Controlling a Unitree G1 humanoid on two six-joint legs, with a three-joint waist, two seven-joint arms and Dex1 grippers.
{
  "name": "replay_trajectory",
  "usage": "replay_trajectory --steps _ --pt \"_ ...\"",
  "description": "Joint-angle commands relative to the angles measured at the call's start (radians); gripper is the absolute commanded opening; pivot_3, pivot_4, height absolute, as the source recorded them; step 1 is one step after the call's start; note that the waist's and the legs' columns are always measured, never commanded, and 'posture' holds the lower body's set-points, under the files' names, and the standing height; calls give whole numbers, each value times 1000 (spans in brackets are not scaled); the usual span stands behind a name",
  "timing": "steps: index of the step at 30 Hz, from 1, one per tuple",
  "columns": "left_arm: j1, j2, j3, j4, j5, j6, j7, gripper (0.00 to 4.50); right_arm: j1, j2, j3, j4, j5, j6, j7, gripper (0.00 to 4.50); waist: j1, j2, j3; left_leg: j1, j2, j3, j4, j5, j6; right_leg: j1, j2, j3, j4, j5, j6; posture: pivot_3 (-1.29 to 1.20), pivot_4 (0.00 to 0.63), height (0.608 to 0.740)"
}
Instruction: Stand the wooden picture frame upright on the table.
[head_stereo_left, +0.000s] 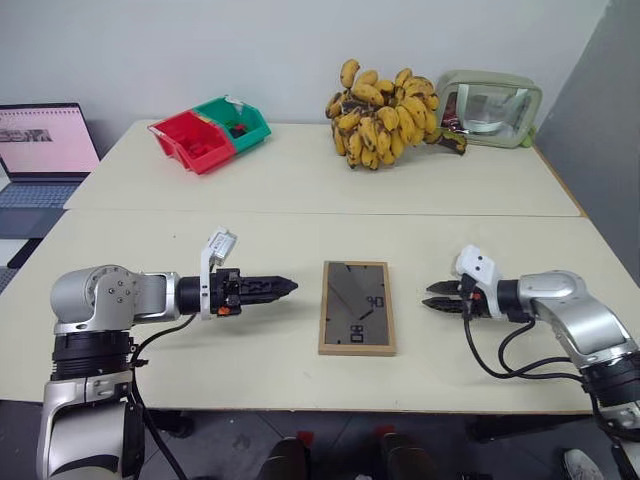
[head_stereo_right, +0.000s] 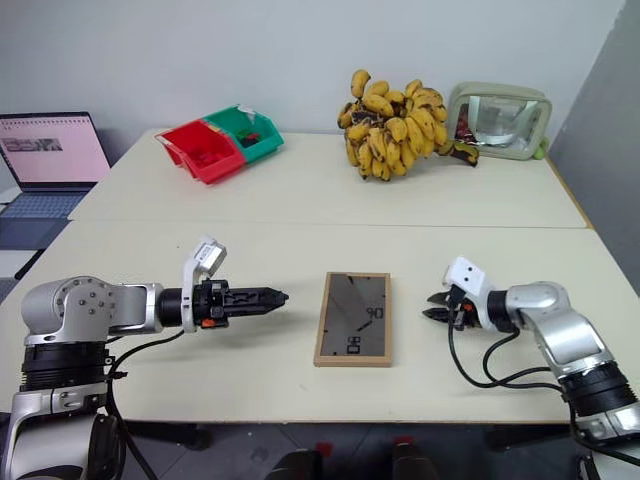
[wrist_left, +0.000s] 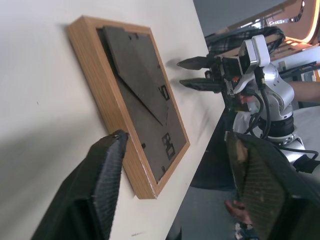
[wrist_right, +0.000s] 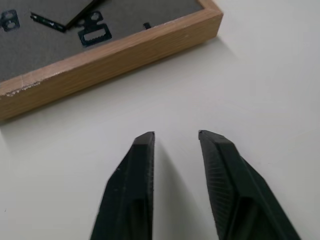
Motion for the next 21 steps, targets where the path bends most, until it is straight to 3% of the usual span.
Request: replay_trajectory --steps 1,3,14,21 --pt "28 -24 -34 1 -9 -9 11 4470 -5 19 -12 -13 -10 -27 4 351 1 0 0 0 0 0 0 0 0 0 0 0 0 0 0 0 150 740" --pt "46 -41 -57 12 2 -30 13 4500 2 28 -8 -26 -12 -22 -1 14 1 0 0 0 0 0 0 0 0 0 -1 0 0 0 0 0 150 740" --pt "59 -138 -199 130 102 -180 55 4500 13 117 43 -111 -27 26 -13 14 6 2 -1 1 0 0 0 0 0 1 -1 1 1 0 0 0 150 740" --pt "56 -186 -246 106 66 -159 23 4500 33 175 70 -168 -36 75 -49 14 19 3 -2 2 -2 0 1 0 0 4 -3 0 -1 0 0 0 150 740"
